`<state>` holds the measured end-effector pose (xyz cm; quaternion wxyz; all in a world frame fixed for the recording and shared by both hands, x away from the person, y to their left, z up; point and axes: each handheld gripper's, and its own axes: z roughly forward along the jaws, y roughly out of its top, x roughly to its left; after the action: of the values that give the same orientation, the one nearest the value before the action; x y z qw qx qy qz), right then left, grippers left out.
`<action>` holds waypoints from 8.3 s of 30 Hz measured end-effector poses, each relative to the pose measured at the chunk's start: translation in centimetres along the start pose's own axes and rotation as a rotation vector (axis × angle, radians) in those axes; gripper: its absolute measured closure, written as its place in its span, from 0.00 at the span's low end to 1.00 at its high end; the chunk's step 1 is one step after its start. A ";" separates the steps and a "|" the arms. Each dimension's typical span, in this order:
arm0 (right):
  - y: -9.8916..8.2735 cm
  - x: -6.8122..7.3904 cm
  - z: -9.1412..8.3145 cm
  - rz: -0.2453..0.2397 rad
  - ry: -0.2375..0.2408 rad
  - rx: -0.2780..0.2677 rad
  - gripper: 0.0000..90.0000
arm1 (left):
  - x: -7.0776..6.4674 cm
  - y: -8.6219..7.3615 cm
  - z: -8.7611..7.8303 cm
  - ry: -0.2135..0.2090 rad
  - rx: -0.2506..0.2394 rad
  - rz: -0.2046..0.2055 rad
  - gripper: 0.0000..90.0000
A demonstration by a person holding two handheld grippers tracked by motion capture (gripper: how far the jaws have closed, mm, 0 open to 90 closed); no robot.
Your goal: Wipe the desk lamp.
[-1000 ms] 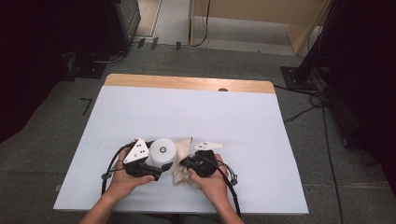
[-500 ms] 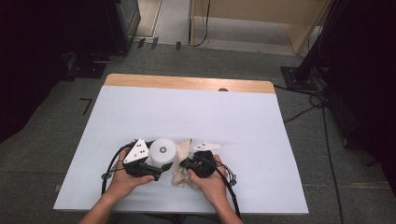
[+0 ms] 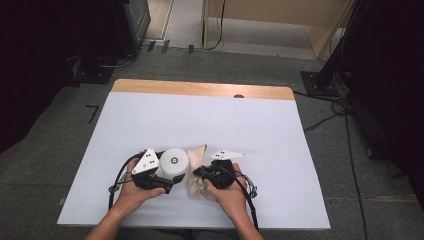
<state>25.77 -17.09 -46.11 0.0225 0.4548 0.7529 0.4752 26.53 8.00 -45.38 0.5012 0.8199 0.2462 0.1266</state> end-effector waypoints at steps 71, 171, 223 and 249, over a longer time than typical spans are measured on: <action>0.0 0.3 -0.2 -0.057 -0.039 -0.031 0.92 | -1.3 0.3 0.7 0.017 0.052 0.021 0.09; -0.8 -1.7 0.5 -0.001 -0.063 -0.017 0.92 | -3.0 0.8 0.2 0.199 0.040 -0.037 0.10; 1.2 1.5 -1.7 -0.067 0.005 -0.090 0.93 | -0.6 0.1 0.1 0.028 0.022 0.041 0.10; -1.5 -1.1 2.7 0.011 -0.046 0.071 0.93 | -0.6 0.0 0.2 0.031 0.020 0.039 0.10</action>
<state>26.70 -16.22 -49.15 0.0209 0.4703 0.7661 0.4376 26.08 7.51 -45.43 0.4866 0.8274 0.2390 0.1469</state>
